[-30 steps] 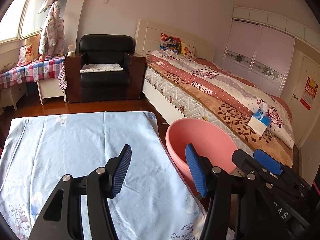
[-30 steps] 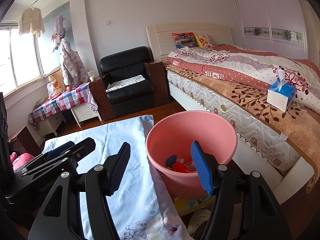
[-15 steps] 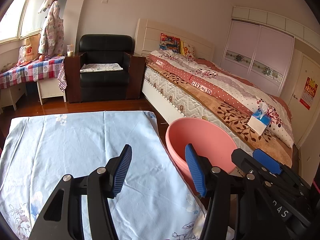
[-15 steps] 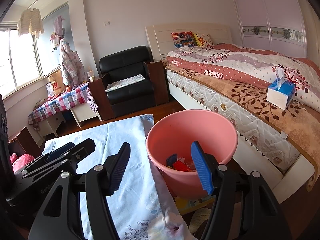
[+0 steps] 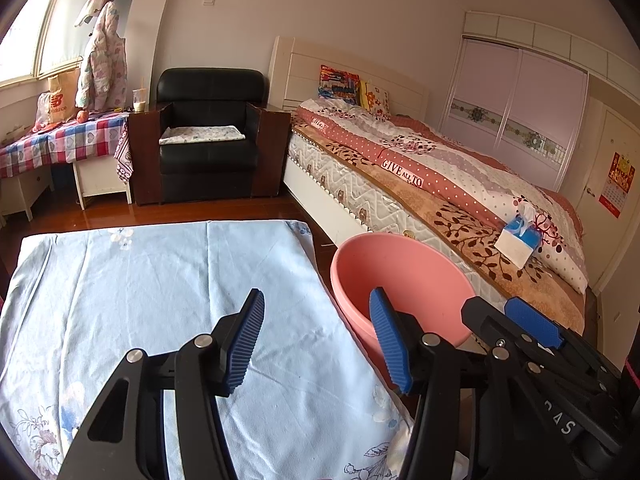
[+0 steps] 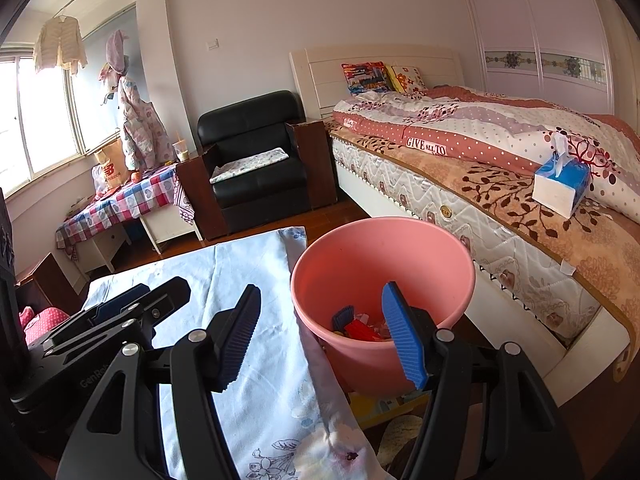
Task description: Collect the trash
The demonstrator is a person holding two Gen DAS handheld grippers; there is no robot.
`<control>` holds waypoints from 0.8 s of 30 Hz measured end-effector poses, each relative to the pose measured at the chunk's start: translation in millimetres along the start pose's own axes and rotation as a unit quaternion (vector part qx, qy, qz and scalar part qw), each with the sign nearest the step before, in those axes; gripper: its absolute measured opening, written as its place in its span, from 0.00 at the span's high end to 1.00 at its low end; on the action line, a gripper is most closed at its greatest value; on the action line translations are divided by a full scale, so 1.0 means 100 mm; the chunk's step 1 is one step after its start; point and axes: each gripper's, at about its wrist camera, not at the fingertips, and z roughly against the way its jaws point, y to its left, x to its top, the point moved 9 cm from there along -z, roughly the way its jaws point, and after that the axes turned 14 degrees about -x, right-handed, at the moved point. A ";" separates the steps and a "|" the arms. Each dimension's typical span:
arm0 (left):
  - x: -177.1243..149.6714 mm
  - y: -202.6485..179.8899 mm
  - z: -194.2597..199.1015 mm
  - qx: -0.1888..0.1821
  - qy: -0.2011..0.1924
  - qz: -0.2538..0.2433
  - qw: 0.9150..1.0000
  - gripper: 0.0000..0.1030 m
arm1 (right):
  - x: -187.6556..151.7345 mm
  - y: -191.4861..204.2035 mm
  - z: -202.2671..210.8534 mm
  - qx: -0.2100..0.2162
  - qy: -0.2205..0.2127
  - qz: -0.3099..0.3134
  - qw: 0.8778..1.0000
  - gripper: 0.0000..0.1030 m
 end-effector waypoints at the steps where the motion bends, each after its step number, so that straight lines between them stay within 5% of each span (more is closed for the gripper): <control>1: -0.01 0.00 0.00 0.000 0.000 0.000 1.000 0.47 | 0.00 0.00 0.00 0.000 0.000 0.000 1.000 0.38; 24: -0.07 -0.03 -0.04 -0.001 0.004 0.000 1.000 0.47 | -0.01 0.00 -0.02 -0.001 0.002 0.001 1.000 0.38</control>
